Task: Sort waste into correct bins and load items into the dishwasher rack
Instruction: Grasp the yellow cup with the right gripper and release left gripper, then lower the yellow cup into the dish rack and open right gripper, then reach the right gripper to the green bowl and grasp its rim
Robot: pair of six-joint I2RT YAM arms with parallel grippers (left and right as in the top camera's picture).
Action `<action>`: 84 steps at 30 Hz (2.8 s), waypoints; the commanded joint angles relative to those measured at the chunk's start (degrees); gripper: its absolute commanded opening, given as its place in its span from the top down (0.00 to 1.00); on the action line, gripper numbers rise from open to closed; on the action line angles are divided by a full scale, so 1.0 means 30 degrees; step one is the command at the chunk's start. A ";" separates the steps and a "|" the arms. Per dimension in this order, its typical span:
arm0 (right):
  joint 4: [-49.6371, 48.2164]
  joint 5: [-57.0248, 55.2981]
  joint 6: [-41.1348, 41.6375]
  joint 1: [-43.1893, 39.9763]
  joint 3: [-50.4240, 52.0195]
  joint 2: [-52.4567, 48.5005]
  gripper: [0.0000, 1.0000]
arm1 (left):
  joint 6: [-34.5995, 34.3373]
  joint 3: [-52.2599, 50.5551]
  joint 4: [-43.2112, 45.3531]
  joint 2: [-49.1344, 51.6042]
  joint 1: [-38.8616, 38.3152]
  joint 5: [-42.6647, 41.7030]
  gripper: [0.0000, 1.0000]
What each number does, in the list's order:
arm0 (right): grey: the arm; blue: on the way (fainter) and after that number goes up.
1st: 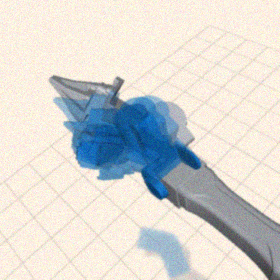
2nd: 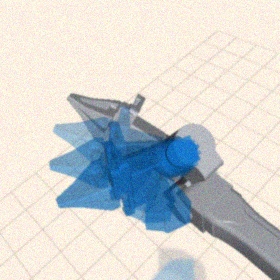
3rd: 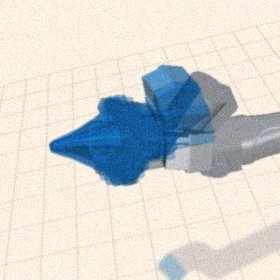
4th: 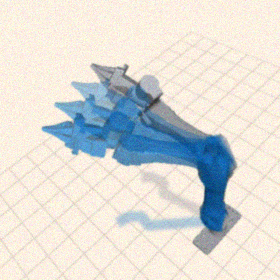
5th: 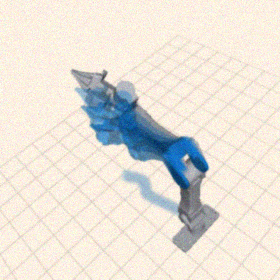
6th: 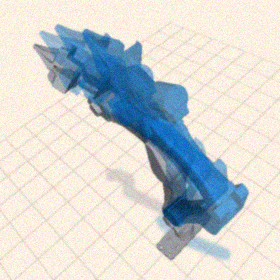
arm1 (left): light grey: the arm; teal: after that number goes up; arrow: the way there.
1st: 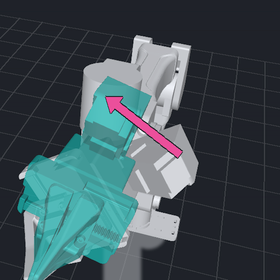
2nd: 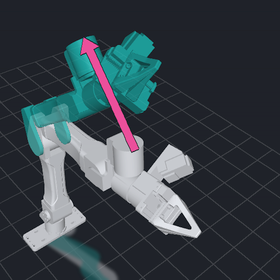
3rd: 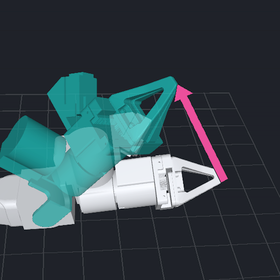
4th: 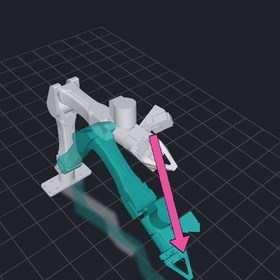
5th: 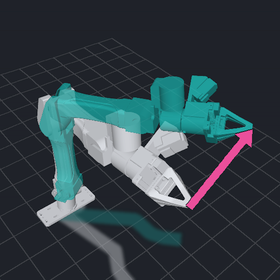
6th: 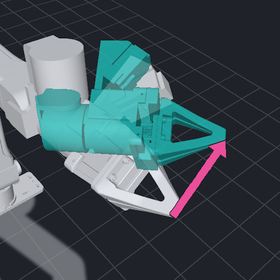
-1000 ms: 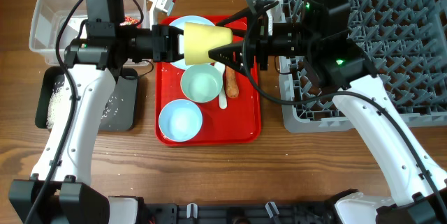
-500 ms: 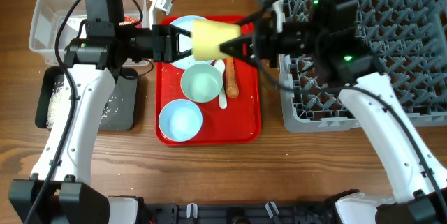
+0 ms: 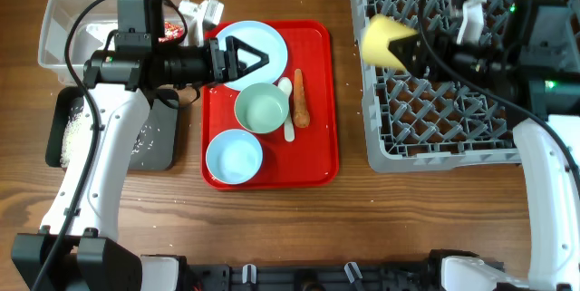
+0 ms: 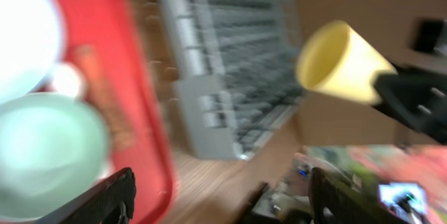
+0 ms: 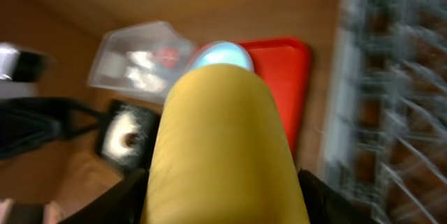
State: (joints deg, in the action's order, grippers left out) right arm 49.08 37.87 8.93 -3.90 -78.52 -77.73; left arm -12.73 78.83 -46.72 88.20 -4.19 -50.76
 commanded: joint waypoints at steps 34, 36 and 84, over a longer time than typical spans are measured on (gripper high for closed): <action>0.7898 -1.3835 0.1792 0.1727 -0.0707 -0.5625 0.14 | 0.0255 -0.0080 -0.1821 -0.0044 -0.0073 0.8320 0.15; 0.7970 -1.3253 0.1428 0.1727 -0.1180 -0.5588 0.14 | 0.0255 -0.0080 -0.1821 -0.0044 -0.0073 0.8320 0.15; -0.1260 -0.8823 -0.0379 1.2743 -0.6054 -1.4877 0.52 | -0.4211 -0.0080 -0.3162 -0.0044 0.0510 1.7449 0.00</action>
State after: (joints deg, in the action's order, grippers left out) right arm 45.93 11.16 10.68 34.04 -95.83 -120.36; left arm -24.40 78.81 -56.38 88.20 -2.87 1.04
